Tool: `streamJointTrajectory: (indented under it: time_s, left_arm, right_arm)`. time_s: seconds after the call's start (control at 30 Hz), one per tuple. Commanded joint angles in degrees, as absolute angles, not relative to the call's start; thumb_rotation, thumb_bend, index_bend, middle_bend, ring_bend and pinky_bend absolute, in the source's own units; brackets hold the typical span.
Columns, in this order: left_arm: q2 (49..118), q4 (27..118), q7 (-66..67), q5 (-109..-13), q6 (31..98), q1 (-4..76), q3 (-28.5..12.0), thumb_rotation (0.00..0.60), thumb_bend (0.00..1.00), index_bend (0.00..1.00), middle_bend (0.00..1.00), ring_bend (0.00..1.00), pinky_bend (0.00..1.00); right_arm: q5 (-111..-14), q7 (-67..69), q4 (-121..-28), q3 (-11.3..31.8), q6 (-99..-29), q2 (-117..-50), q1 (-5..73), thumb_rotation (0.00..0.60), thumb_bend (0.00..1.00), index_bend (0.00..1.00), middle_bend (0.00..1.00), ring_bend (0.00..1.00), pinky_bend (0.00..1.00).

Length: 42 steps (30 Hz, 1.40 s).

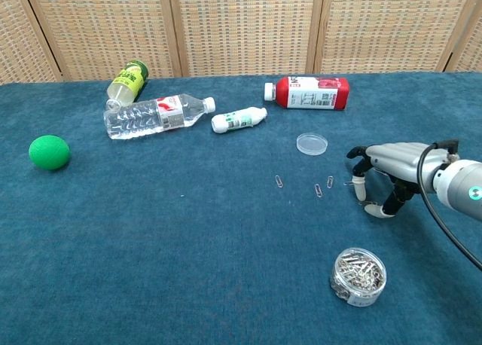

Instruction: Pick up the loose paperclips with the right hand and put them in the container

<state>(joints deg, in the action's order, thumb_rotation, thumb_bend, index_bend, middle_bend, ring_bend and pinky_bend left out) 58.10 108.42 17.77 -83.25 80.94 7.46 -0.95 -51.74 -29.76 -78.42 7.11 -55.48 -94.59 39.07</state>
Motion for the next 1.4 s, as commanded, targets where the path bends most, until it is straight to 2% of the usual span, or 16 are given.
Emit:
streamJointTrajectory:
  time_s: [0.03, 0.5, 0.8, 1.4]
  left_arm:
    - [58.1, 108.4, 17.7, -83.2, 80.9, 7.5, -1.0, 0.600, 0.00, 0.00, 0.00, 0.00, 0.00]
    - [57.8, 108.4, 17.2, -83.2, 81.0, 7.5, -1.0, 0.600, 0.00, 0.00, 0.00, 0.00, 0.00]
    - [57.8, 108.3, 17.0, -83.3, 81.0, 7.5, -1.0, 0.600, 0.00, 0.00, 0.00, 0.00, 0.00]
    - [57.7, 108.5, 17.0, -83.5, 81.0, 7.5, -0.9, 0.600, 0.00, 0.00, 0.00, 0.00, 0.00]
  right_arm:
    - [-51.6, -29.8, -78.2, 7.2, -55.4, -94.7, 39.1, 0.600, 0.38, 0.51, 0.05, 0.00, 0.00]
    - [-49.8, -31.6, -77.9, 7.3, -54.6, -94.9, 39.6, 0.600, 0.39, 0.52, 0.05, 0.00, 0.00]
    - [-50.1, -32.4, -76.7, 6.6, -54.7, -95.9, 39.5, 0.600, 0.45, 0.65, 0.05, 0.00, 0.00]
    - [-53.4, -30.3, -78.0, 6.9, -56.6, -94.7, 38.5, 0.600, 0.48, 0.68, 0.07, 0.00, 0.00]
